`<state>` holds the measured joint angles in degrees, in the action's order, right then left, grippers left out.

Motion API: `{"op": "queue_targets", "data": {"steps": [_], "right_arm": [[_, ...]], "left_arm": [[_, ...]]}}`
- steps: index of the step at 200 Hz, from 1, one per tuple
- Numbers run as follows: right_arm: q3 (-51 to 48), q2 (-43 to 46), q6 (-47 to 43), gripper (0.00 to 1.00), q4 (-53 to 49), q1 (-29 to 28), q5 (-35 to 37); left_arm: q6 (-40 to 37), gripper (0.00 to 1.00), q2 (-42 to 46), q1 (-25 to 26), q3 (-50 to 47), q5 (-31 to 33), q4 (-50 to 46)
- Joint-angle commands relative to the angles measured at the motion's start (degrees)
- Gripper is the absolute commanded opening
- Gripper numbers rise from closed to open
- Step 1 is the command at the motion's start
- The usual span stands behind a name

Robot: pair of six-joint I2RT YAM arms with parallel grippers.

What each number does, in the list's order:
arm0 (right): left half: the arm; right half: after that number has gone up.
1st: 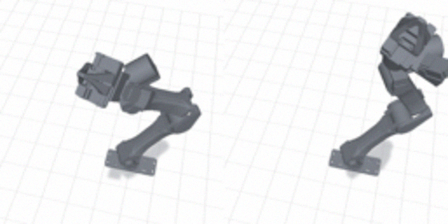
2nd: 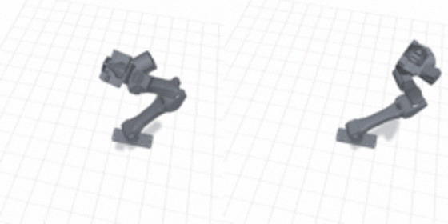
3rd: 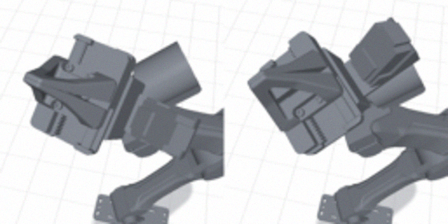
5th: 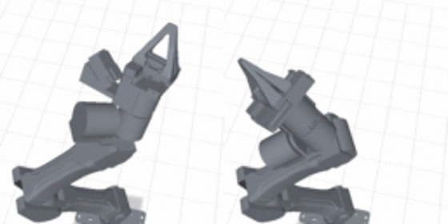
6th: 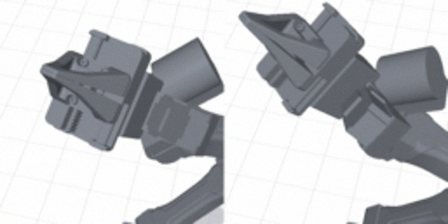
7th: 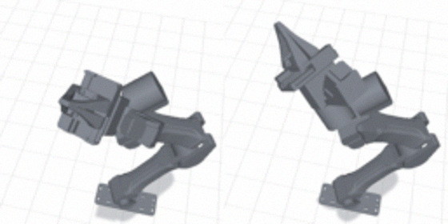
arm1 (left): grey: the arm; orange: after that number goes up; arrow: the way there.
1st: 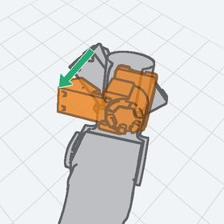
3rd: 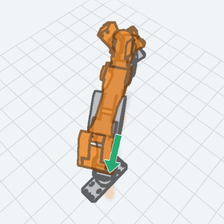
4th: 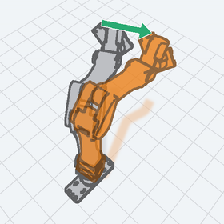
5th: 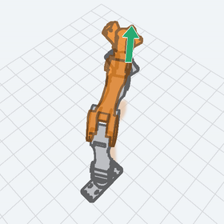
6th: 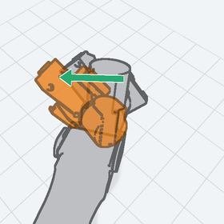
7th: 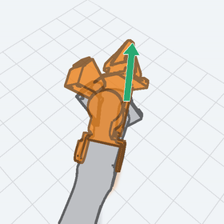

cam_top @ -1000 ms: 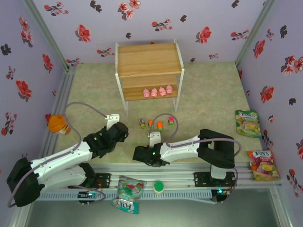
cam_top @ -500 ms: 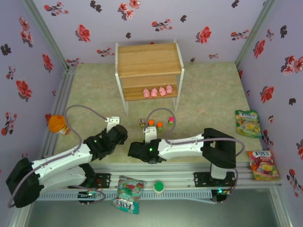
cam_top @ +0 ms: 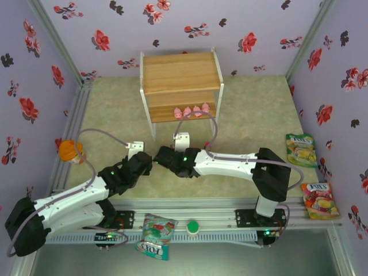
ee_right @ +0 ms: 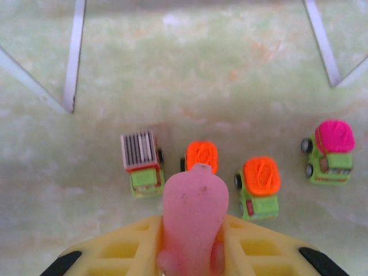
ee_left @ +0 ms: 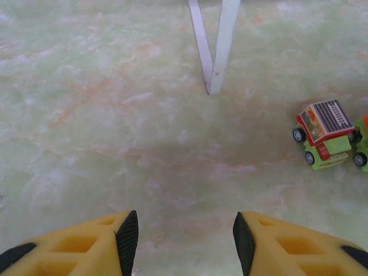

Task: Place and organize the plastic toys onto the shelf

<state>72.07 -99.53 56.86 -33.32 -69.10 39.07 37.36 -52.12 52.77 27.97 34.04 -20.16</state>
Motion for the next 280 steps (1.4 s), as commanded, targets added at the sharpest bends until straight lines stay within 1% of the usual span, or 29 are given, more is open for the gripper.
{"op": "queue_targets", "data": {"steps": [1,37,63,91,114,137,202,280], "right_arm": [[4.53,0.68,-4.59,0.28,-0.65,1.62,2.49],[9.93,-1.60,-8.27,0.28,0.05,4.17,2.68],[12.71,-3.01,-10.36,0.28,1.28,5.93,2.22],[15.22,-4.16,-12.35,0.29,2.62,7.68,1.48],[17.52,-5.61,-13.44,0.29,3.17,8.74,0.85],[19.69,-7.29,-14.48,0.29,3.78,9.50,0.10],[24.54,-11.24,-15.63,0.29,5.02,10.21,-1.27],[28.51,-14.40,-16.91,0.29,5.50,10.65,-0.22]], "left_arm": [[0.35,0.53,1.09,-1.46,-1.03,-0.52,-1.14],[1.02,0.53,2.16,-4.45,-1.84,-3.28,-1.86],[1.12,0.53,2.84,-5.43,-2.39,-4.44,-1.40],[0.55,0.53,1.32,-6.14,-2.74,-7.53,1.03],[-0.03,0.53,-0.73,-6.17,-2.50,-9.60,2.92],[-0.46,0.54,-1.74,-6.24,-2.21,-10.35,3.82],[-1.93,0.54,-0.29,-6.19,-3.09,-13.42,7.04],[-2.29,0.54,-0.10,-6.15,-3.09,-13.83,7.16]]}}
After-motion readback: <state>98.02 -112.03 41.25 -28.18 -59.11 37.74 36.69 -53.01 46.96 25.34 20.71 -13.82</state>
